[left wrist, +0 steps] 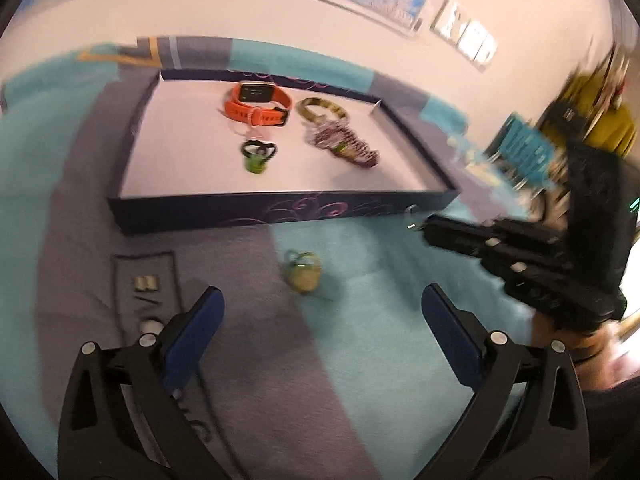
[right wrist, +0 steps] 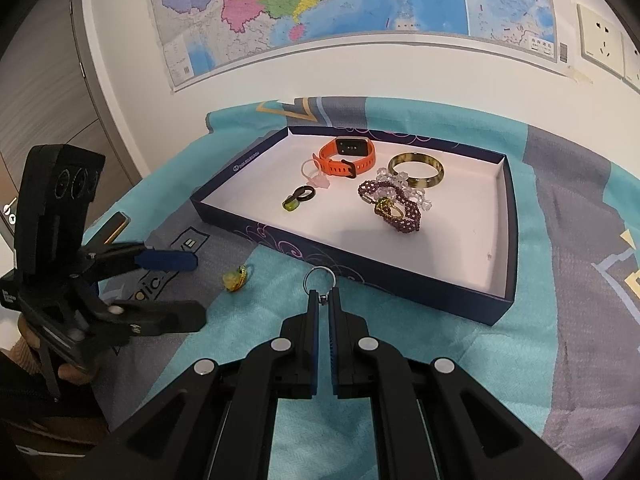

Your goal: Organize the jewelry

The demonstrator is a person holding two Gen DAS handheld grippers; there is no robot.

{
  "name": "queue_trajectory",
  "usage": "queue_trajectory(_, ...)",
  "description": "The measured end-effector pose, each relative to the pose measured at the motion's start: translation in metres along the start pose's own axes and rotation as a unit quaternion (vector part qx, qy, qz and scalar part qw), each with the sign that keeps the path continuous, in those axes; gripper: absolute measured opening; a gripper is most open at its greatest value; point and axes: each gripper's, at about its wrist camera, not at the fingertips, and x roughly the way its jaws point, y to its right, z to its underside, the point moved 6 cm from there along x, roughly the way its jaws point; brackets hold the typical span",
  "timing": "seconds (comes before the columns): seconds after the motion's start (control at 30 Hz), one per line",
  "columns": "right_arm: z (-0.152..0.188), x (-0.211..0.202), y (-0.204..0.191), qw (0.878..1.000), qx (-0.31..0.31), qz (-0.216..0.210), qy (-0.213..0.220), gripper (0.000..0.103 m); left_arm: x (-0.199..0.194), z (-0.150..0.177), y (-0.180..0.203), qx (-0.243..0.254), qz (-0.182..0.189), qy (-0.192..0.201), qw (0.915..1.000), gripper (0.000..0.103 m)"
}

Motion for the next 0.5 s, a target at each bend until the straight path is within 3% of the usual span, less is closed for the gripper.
queue_trajectory(0.2,0.001,0.002,-0.001,1.000,0.001,-0.002,-0.003,0.003,0.003,-0.005,-0.002,0.002,-0.018,0.004,0.9998,0.097)
queue_trajectory(0.27,0.002,0.002,0.000,1.000,0.001,-0.002,-0.003,0.003,0.005,-0.006,-0.002,0.001,-0.014,-0.002,0.9999,0.088)
queue_trajectory(0.33,0.002,0.002,0.001,1.000,0.004,-0.001,-0.004,0.003,0.011,-0.007,-0.002,0.011,-0.038,-0.007,0.9992,0.068)
queue_trajectory(0.5,0.003,0.004,0.001,1.000,0.006,-0.003,-0.006,0.003,0.015,-0.010,0.002,0.029,-0.045,-0.010,0.9985,0.059)
